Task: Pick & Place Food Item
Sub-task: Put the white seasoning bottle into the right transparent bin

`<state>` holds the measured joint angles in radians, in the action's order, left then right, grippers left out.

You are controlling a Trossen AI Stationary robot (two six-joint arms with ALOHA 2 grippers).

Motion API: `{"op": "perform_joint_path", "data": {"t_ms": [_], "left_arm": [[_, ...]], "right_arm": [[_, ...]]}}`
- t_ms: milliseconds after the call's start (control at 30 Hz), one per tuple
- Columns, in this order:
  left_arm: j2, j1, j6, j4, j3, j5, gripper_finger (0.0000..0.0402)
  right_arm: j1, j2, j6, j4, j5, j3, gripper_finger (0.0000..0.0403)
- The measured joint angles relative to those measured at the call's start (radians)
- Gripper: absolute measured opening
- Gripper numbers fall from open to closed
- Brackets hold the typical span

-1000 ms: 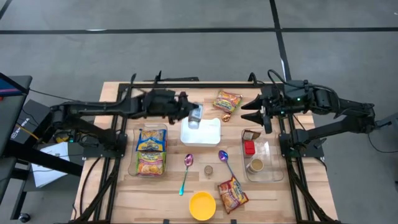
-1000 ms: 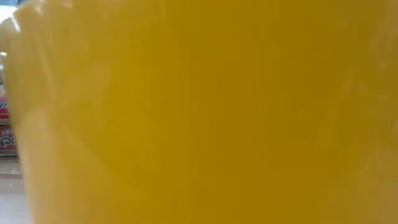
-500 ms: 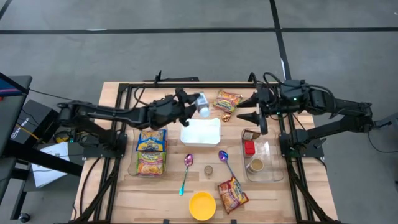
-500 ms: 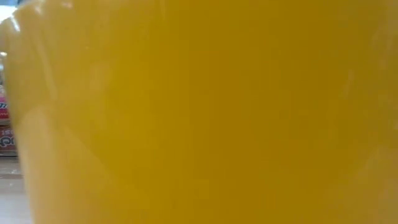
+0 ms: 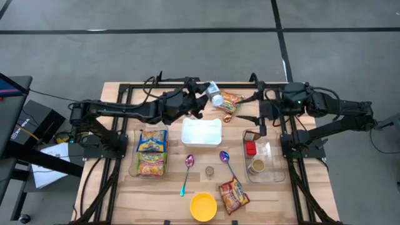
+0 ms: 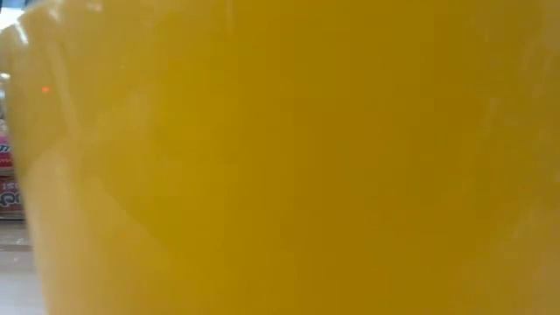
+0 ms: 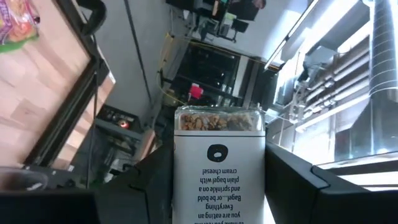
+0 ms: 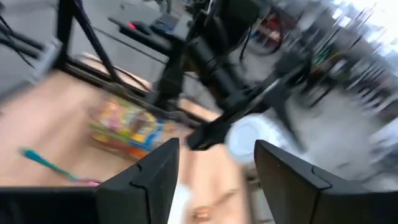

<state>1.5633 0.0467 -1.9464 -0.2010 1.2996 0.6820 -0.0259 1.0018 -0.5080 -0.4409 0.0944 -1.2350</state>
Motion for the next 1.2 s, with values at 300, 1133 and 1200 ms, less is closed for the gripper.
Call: {"op": "perform_joint_path", "data": {"t_ms": [300, 1133, 1200], "left_arm": [[0.002, -0.002, 0.019, -0.017, 0.001, -0.001, 0.0191], [0.001, -0.002, 0.039, -0.018, 0.001, -0.008, 0.0191], [0.001, -0.002, 0.046, -0.020, 0.001, -0.008, 0.0191]], "right_arm": [[-0.051, 0.019, -0.143, 0.145, 0.227, 0.000, 0.0218], [-0.104, 0.214, -0.498, 0.255, 0.405, 0.000, 0.0313], [-0.102, 0.229, -0.498, 0.252, 0.407, 0.000, 0.0312]]}}
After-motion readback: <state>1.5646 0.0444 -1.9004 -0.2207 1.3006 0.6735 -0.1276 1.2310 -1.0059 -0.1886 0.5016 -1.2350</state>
